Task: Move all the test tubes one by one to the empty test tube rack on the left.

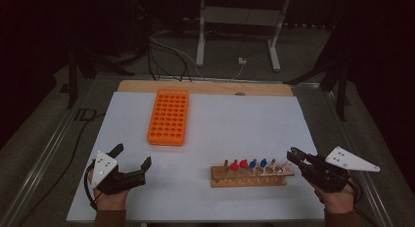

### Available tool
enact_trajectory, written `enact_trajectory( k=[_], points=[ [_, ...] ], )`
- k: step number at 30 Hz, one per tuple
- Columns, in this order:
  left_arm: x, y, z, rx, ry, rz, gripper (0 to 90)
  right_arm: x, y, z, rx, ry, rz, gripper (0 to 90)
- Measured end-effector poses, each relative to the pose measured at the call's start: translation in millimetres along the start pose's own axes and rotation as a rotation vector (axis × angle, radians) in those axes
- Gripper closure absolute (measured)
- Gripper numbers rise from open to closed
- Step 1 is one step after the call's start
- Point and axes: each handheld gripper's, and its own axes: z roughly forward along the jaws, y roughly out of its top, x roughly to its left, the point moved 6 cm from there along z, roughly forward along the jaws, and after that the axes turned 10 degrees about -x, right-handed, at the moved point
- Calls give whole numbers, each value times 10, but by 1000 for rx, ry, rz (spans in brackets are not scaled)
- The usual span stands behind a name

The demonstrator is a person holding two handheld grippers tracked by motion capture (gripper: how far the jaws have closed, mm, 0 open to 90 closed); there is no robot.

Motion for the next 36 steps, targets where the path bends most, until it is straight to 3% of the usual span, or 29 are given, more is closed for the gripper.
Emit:
enact_trajectory(
  k=[3,11,13,18,20,25,27,33,36],
  points=[
    [-82,90,68,-5,-59,-2,12,0,135,67,-11,16,-3,763],
    [-297,271,256,12,-139,28,11,104,333,336,-30,75,12,763],
    [-433,306,386,22,-172,52,12,170,361,415,-28,96,5,763],
    [-650,313,595,41,-219,57,11,313,408,616,-11,138,2,763],
    [-816,318,734,48,-260,67,11,363,425,689,-4,155,2,763],
    [-1018,328,898,63,-305,86,12,496,440,859,14,191,-4,763],
    [-1138,345,1004,74,-331,70,13,548,440,926,20,206,-5,763],
    [-1287,347,1129,91,-385,33,93,679,438,1101,29,250,5,763],
    [-1390,320,1187,104,-444,20,150,730,431,1177,33,270,12,763]
  ],
)
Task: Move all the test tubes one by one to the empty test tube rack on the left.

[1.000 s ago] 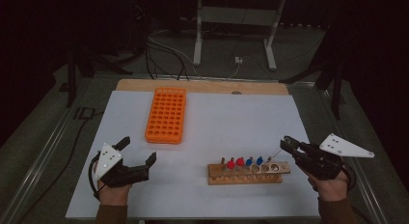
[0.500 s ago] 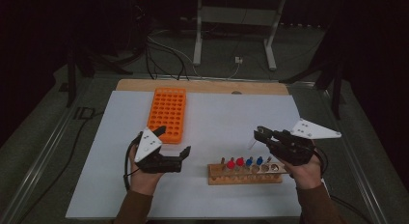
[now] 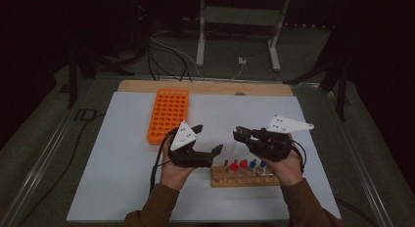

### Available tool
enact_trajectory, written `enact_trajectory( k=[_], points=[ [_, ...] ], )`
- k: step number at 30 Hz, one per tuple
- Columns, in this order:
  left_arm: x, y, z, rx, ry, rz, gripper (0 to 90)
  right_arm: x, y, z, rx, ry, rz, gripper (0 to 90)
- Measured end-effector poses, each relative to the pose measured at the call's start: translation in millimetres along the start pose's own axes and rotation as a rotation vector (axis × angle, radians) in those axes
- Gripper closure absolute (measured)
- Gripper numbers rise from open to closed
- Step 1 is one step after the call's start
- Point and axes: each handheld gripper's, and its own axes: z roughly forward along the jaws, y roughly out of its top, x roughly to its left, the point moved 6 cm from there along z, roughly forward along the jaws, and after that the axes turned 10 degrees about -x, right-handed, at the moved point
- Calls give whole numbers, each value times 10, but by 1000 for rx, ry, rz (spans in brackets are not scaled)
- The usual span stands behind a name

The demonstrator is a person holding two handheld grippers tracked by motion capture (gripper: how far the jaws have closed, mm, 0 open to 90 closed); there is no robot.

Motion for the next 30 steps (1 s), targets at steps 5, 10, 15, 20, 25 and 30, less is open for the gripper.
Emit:
enact_trajectory(
  k=[5,10,15,20,25,30],
  points=[
    [-71,-38,65,30,-67,14,313,59,-42,120,4,43,4,763],
    [-85,-30,62,21,-110,7,509,134,-61,187,15,71,-7,763],
    [-105,-31,53,35,-148,15,619,173,-65,213,19,87,-13,762],
    [-145,-25,50,40,-185,11,681,182,-92,227,29,91,-16,763],
    [-144,-25,45,44,-197,12,751,193,-99,220,26,98,-21,763],
    [-144,-21,61,55,-173,35,765,179,-104,203,14,94,-21,721]
  ],
)
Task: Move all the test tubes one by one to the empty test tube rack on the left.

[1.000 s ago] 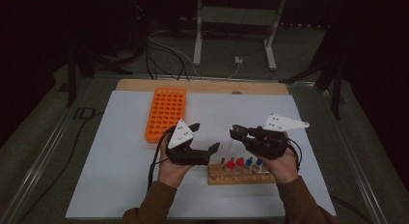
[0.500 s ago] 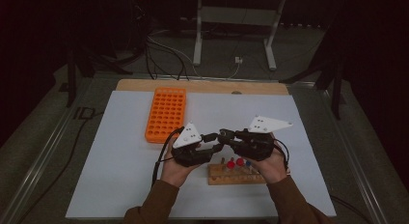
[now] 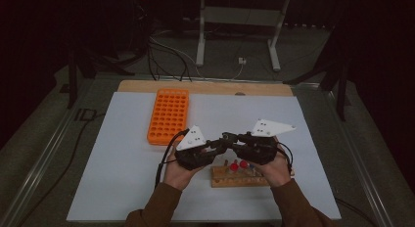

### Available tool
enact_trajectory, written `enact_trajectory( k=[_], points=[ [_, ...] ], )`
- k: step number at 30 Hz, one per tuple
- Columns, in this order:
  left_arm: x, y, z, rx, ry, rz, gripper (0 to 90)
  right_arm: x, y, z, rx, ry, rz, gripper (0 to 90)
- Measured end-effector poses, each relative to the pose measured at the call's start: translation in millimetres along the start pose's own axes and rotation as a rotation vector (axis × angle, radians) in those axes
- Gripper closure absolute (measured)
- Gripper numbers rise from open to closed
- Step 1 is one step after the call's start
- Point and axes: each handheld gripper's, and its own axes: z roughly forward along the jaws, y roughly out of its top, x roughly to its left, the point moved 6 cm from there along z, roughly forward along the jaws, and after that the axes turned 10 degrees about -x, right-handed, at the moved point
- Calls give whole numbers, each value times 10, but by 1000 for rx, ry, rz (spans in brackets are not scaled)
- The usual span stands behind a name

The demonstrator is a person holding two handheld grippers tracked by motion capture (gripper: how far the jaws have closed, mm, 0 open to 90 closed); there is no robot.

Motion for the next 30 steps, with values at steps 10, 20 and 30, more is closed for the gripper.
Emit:
enact_trajectory(
  k=[10,20,30],
  points=[
    [314,-18,-170,-22,118,-28,765,-284,-22,-381,-40,-169,16,210],
    [554,-63,-307,-43,200,-52,764,-508,-255,-792,-41,-306,40,112],
    [788,-140,-430,-70,309,-50,762,-704,-450,-1111,-84,-430,113,5]
  ],
)
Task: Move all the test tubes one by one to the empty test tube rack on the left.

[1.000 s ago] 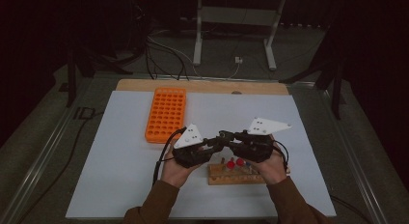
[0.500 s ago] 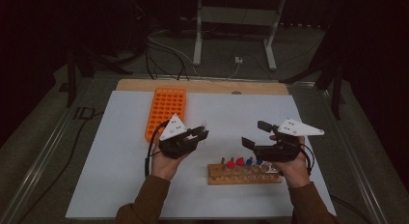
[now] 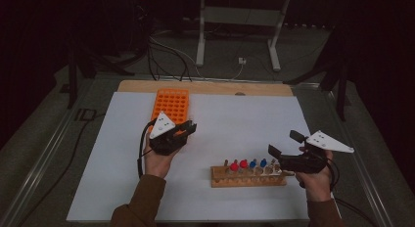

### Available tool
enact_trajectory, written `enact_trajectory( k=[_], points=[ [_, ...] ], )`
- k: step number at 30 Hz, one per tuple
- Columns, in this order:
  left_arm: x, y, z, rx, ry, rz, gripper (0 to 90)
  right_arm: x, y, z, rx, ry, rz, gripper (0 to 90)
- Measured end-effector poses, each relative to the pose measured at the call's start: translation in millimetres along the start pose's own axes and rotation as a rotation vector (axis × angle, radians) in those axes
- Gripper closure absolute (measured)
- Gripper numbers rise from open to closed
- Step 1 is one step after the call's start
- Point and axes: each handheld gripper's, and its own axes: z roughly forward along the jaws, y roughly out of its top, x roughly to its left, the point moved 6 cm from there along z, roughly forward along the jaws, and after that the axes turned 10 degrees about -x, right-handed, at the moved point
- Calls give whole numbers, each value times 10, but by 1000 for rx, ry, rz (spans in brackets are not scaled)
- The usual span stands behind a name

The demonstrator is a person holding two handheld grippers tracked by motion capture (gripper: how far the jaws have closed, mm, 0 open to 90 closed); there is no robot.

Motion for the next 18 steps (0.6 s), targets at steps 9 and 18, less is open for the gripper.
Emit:
enact_trajectory(
  k=[9,18],
  points=[
    [231,-201,-5,21,102,-21,762,-85,-19,-72,5,-32,-1,0],
    [435,-409,36,65,189,-31,761,-127,-28,-107,-3,-39,7,0]
  ],
)
